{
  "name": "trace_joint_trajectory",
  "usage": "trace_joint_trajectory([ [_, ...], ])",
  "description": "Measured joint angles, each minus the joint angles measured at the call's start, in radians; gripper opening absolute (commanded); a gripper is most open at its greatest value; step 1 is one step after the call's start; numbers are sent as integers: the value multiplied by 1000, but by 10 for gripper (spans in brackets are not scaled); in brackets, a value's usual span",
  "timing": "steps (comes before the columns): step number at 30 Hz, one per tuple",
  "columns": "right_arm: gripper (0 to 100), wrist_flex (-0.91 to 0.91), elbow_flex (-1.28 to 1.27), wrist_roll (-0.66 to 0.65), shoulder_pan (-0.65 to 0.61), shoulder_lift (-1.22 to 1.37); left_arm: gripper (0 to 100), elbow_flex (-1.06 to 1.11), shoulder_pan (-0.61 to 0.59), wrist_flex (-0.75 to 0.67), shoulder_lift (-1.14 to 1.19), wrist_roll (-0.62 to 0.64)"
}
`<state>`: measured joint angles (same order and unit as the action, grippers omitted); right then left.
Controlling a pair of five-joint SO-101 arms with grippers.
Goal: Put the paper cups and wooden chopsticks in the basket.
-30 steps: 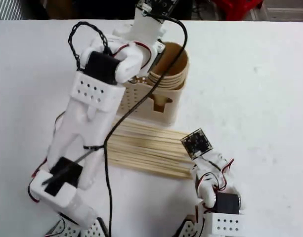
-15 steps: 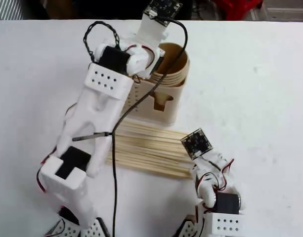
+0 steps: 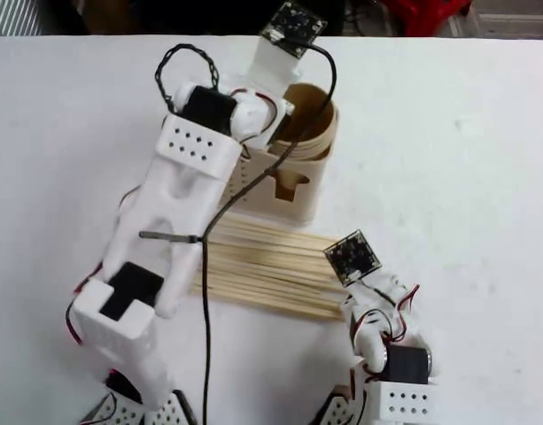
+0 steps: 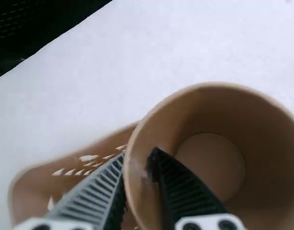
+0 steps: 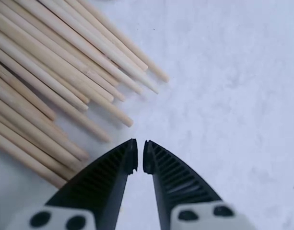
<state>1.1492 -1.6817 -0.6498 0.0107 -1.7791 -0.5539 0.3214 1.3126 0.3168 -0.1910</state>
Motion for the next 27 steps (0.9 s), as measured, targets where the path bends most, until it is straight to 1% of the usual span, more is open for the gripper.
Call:
trace_joint_trajectory([
  [5,42,0,0,0,0,0,83,-127,-2,74,6,-2],
  [15,42,0,0,0,0,0,83,-591,-8,296,6,-3],
  [17,42,0,0,0,0,0,83,-674,-28,333,6,-3],
  [21,42,0,0,0,0,0,83,-829,-129,400,6,3],
  [24,42,0,0,0,0,0,81,-931,-239,453,5,54],
  [27,42,0,0,0,0,0,81,-971,-356,476,5,95],
])
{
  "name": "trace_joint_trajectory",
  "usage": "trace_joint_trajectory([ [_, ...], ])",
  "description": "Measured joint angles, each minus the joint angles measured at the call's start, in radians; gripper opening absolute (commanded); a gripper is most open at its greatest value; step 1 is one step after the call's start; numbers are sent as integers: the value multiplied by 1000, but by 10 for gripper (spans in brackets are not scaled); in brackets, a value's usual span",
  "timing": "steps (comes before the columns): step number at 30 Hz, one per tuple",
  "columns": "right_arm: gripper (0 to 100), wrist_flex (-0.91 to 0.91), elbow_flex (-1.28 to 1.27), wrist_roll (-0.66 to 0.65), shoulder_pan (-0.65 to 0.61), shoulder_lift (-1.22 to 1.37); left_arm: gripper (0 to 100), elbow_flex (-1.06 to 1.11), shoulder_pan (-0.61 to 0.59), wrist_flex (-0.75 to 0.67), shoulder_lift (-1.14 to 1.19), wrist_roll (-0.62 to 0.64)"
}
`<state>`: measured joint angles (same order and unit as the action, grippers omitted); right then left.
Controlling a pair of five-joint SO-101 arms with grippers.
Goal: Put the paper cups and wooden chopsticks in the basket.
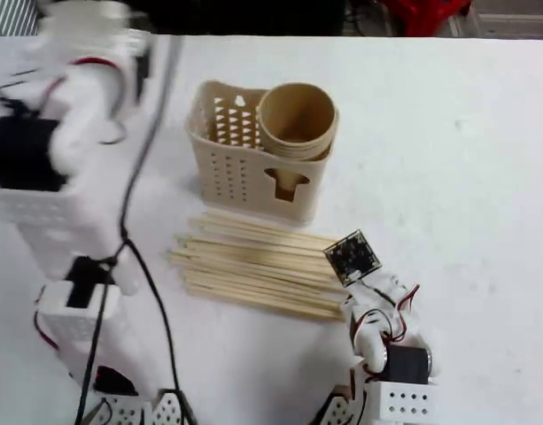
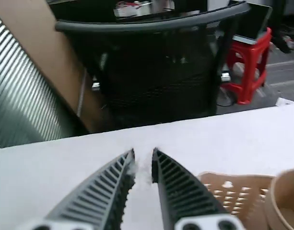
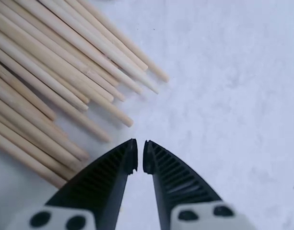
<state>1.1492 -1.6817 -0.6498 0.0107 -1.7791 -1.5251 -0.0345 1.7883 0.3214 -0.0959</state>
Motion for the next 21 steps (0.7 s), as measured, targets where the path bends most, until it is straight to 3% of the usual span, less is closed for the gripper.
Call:
trace_joint_trajectory([
  [4,42,0,0,0,0,0,82,58,-129,0,-2,14],
  [8,42,0,0,-3,0,0,83,298,-241,0,-41,14],
  [14,43,0,0,-6,-3,0,84,930,-292,-58,-258,-15],
  [18,52,0,12,-6,-5,0,84,1405,-290,-247,-500,-34],
  [21,122,0,21,-6,-5,0,84,1780,-292,-443,-706,-60],
])
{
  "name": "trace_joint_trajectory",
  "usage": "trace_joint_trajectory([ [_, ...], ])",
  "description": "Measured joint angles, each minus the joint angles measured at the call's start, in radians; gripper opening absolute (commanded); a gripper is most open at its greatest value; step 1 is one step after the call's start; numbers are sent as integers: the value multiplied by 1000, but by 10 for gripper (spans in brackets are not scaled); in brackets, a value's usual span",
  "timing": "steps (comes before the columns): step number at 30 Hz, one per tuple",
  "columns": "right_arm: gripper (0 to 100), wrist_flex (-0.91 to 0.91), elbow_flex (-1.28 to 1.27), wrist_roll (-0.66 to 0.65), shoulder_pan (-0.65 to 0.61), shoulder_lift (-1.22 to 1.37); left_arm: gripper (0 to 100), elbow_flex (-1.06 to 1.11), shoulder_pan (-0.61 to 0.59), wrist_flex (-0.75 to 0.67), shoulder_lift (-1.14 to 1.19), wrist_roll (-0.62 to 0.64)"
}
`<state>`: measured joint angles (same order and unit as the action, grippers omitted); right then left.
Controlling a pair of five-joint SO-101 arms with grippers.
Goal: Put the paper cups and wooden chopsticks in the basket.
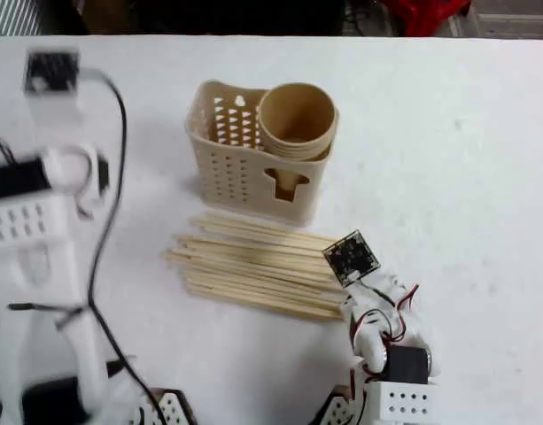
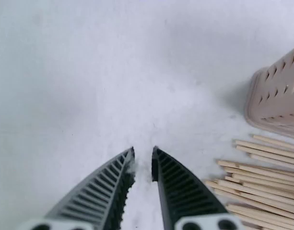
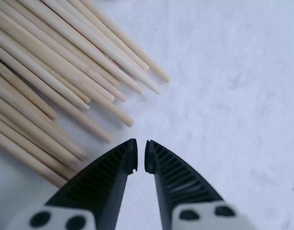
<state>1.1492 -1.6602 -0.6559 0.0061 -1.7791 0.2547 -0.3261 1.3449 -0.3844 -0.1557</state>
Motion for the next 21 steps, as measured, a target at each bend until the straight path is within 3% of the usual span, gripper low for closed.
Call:
trace_joint_trajectory([
  [4,158,18,58,0,-2,0,146,440,0,-255,-135,-44],
  [7,149,60,153,0,-8,9,177,603,-3,-342,-137,-61],
  [11,152,97,331,0,-94,161,177,694,-3,-463,-114,-66],
  [17,152,98,646,20,-385,672,177,697,-3,-529,-54,-66],
  [21,152,8,824,23,-563,1036,177,697,-61,-572,-23,-66],
])
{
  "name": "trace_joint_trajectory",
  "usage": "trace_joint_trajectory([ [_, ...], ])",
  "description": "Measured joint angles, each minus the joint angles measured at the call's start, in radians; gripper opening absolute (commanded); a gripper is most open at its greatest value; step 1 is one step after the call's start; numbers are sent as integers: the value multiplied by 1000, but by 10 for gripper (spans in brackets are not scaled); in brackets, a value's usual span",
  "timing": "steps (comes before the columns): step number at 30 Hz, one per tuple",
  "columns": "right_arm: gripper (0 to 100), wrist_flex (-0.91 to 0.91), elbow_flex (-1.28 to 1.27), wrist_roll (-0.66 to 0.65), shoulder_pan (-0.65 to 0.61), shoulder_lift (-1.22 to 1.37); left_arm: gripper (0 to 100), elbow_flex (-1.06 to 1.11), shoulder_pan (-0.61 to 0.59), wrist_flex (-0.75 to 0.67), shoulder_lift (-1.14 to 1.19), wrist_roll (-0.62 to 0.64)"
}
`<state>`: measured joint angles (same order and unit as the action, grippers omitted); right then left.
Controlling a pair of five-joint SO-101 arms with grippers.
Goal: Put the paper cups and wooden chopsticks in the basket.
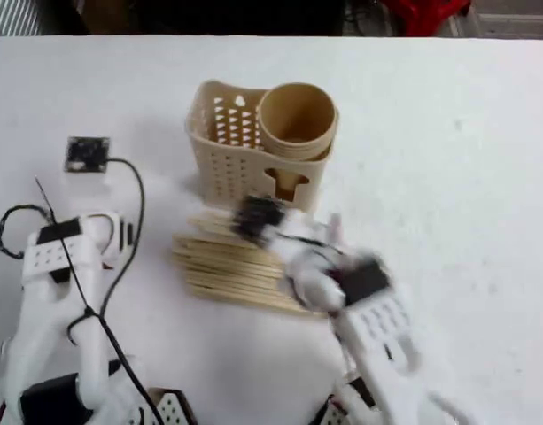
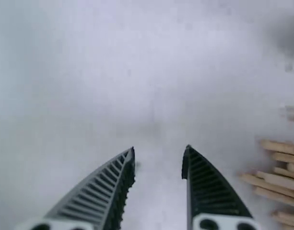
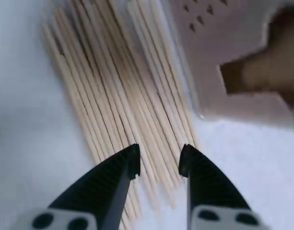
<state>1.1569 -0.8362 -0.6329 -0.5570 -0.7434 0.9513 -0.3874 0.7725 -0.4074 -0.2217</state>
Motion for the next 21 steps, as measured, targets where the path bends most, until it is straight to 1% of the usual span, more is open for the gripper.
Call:
trace_joint_trajectory([
  [2,152,-71,32,-28,-52,158,177,-2,-38,-6,14,-2],
  [4,152,-121,46,-86,-89,287,177,-2,-51,-6,26,-2],
  [7,153,-176,51,-180,-120,446,177,-2,-54,-6,37,-2],
  [9,170,-235,51,-201,-124,525,177,-2,-54,-6,37,-2],
  [12,201,-311,51,-210,-120,598,177,-2,-54,-6,37,-2],
  [16,200,-365,51,-210,-120,628,177,-2,-54,-6,37,-2],
  [18,176,-388,51,-210,-118,629,177,-2,-54,-6,37,-2],
  [21,102,-410,51,-192,-112,629,177,-2,-54,-6,37,-2],
])
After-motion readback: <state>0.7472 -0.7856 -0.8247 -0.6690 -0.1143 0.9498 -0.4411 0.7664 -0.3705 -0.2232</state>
